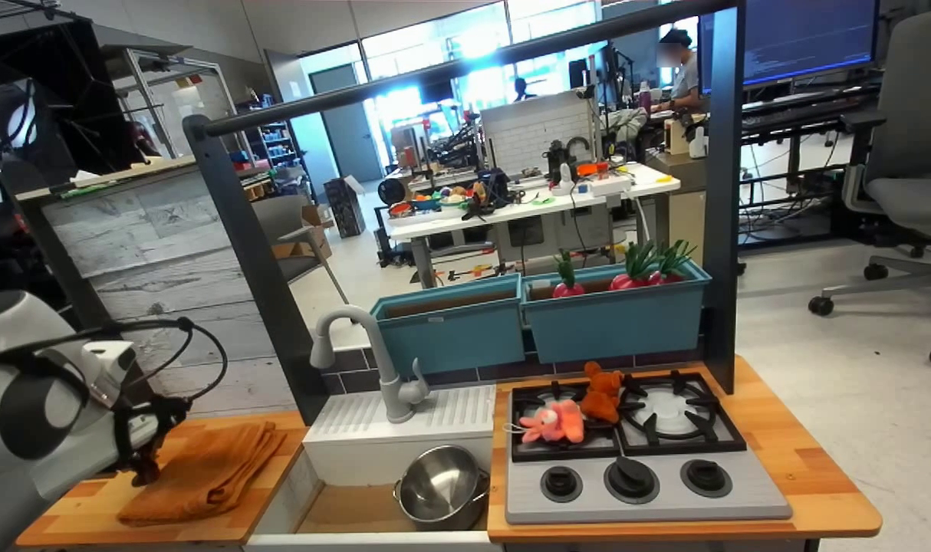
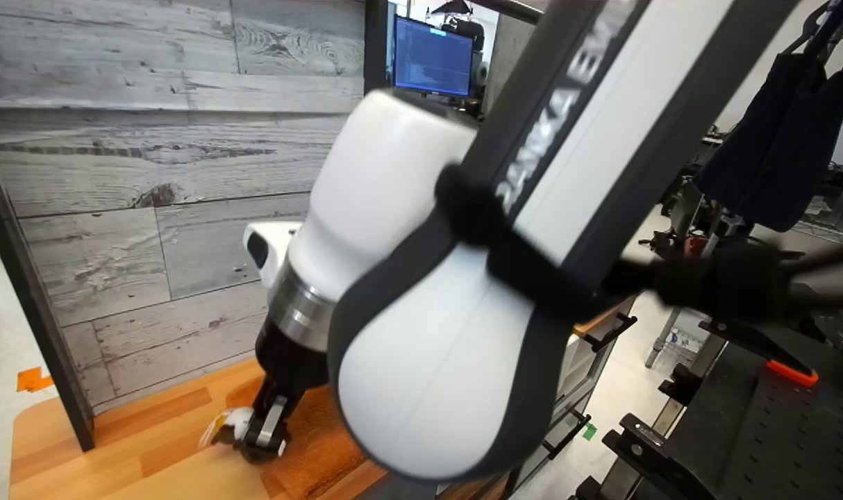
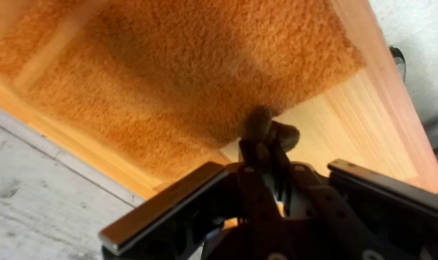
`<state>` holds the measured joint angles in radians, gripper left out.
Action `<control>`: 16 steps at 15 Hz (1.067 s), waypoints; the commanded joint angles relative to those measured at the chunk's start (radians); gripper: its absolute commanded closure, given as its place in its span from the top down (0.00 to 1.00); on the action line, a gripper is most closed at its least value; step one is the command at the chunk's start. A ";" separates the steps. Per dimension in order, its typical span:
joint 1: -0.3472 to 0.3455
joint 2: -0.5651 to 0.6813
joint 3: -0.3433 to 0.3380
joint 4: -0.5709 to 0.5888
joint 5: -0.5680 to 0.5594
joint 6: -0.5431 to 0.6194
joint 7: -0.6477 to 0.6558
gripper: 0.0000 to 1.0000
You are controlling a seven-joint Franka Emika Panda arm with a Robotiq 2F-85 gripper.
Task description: Use the towel to wipe the left side of the countertop, remove two plush toys from the silver pot and put them on the stove, place one plush toy from the pot on the left side of the countertop
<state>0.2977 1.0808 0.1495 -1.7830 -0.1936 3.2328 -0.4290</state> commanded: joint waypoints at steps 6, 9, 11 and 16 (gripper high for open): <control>0.111 0.262 -0.110 0.289 -0.060 0.266 0.059 0.58; 0.128 0.176 -0.139 0.176 -0.048 0.310 0.071 0.79; 0.121 0.077 -0.147 0.061 -0.054 0.294 0.081 0.94; -0.035 -0.126 -0.028 -0.165 -0.159 0.302 0.106 1.00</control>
<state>0.3727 1.1043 0.0420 -1.7547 -0.2599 3.4858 -0.3547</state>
